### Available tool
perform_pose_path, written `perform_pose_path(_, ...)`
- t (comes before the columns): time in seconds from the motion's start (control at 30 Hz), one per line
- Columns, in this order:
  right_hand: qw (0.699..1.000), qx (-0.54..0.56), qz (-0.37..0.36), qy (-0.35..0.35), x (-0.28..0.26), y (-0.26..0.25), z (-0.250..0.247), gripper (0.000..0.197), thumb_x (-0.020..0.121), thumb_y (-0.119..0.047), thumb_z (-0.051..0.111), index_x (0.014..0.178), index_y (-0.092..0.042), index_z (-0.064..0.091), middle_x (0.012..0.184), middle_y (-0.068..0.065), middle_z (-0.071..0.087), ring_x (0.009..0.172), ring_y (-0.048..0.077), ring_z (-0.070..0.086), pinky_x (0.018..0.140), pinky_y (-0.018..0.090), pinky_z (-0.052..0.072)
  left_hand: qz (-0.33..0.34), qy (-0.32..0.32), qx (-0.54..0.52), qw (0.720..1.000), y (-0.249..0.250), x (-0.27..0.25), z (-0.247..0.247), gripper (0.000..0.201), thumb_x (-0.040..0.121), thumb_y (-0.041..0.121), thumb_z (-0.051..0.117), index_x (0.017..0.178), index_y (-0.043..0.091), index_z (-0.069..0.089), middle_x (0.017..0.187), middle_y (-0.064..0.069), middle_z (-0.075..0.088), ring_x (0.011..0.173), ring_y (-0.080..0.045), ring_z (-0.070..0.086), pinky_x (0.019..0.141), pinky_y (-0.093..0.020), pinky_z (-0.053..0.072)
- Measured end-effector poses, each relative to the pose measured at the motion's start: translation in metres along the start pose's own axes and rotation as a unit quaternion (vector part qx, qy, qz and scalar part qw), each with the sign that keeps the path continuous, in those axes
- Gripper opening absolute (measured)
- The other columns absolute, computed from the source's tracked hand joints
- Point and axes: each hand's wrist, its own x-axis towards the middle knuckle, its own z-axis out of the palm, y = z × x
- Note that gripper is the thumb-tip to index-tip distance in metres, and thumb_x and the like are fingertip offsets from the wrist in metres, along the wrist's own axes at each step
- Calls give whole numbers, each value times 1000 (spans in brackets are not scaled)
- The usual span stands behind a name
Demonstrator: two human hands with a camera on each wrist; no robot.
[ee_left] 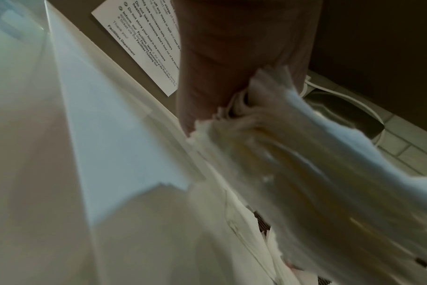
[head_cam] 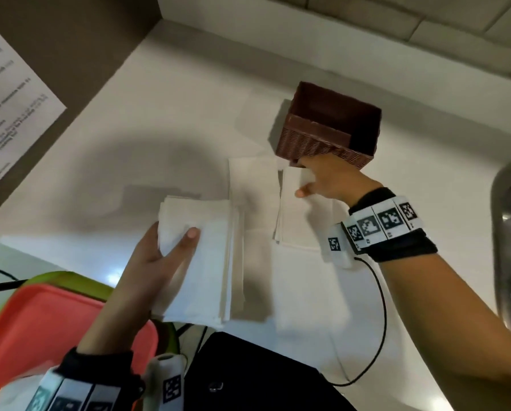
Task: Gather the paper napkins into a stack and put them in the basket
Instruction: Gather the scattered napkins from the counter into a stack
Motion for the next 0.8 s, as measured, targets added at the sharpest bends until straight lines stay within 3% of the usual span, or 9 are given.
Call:
perform_pose_path(0.1, 1000, 12, 7, 28, 8, 3, 15, 64, 76, -27, 79, 129, -14, 46, 127, 10, 61, 114, 31, 58, 96, 42, 46, -9, 8, -4, 1000, -3, -2, -4, 31, 90, 41, 59, 115, 23, 61, 102, 2, 72, 92, -16, 69, 71, -31, 52)
perform_pose_path(0.27, 998, 31, 14, 46, 10, 7, 20, 66, 75, -29, 80, 130, -13, 47, 131, 9, 60, 119, 29, 57, 99, 42, 46, -25, 9, -12, 1000, -5, -3, -8, 32, 90, 41, 59, 117, 24, 61, 105, 0, 72, 96, -20, 69, 82, -41, 56)
perform_pose_path(0.4, 998, 20, 26, 47, 9, 8, 21, 71, 76, -35, 79, 137, -15, 49, 133, 7, 59, 123, 26, 54, 102, 39, 43, -11, -1, -4, 1000, -1, -1, -5, 32, 92, 39, 57, 118, 22, 60, 106, 0, 71, 96, -19, 68, 78, -37, 54)
perform_pose_path(0.5, 995, 21, 23, 93, 3, 8, 22, 53, 72, -37, 80, 119, -20, 62, 118, 5, 60, 115, 25, 55, 98, 40, 44, 1, -2, 10, 1000, 1, 2, -2, 35, 92, 40, 57, 120, 20, 59, 105, 2, 69, 95, -16, 66, 70, -29, 50)
perform_pose_path(0.6, 992, -21, 6, 126, -11, 5, 23, 35, 70, -41, 79, 97, -23, 65, 107, -2, 41, 113, 21, 37, 91, 36, 28, 12, -8, 19, 1000, 0, 5, 1, 35, 92, 39, 56, 120, 18, 60, 105, 4, 69, 95, -13, 65, 68, -26, 48)
perform_pose_path(0.67, 990, 8, -28, 134, -27, 8, 19, 31, 71, -38, 80, 92, -20, 65, 102, -6, 46, 104, 16, 39, 83, 33, 26, 15, -13, 17, 1000, 1, 6, 3, 35, 93, 39, 56, 121, 19, 59, 105, 5, 68, 94, -10, 64, 67, -24, 46)
perform_pose_path(0.73, 982, 101, -66, 143, -53, 16, 8, 29, 73, -29, 81, 86, -13, 61, 86, -7, 57, 83, 10, 49, 72, 25, 33, 14, -23, 10, 1000, 1, 6, 5, 36, 92, 40, 56, 122, 20, 59, 107, 4, 69, 96, -12, 65, 68, -26, 48)
perform_pose_path(0.8, 967, 169, -52, 182, -86, 25, -11, 30, 73, -27, 81, 84, -14, 57, 78, -9, 60, 70, 8, 51, 62, 16, 34, 14, -32, 4, 999, 1, 6, 6, 37, 92, 41, 57, 123, 21, 60, 109, 3, 70, 99, -15, 66, 72, -29, 49)
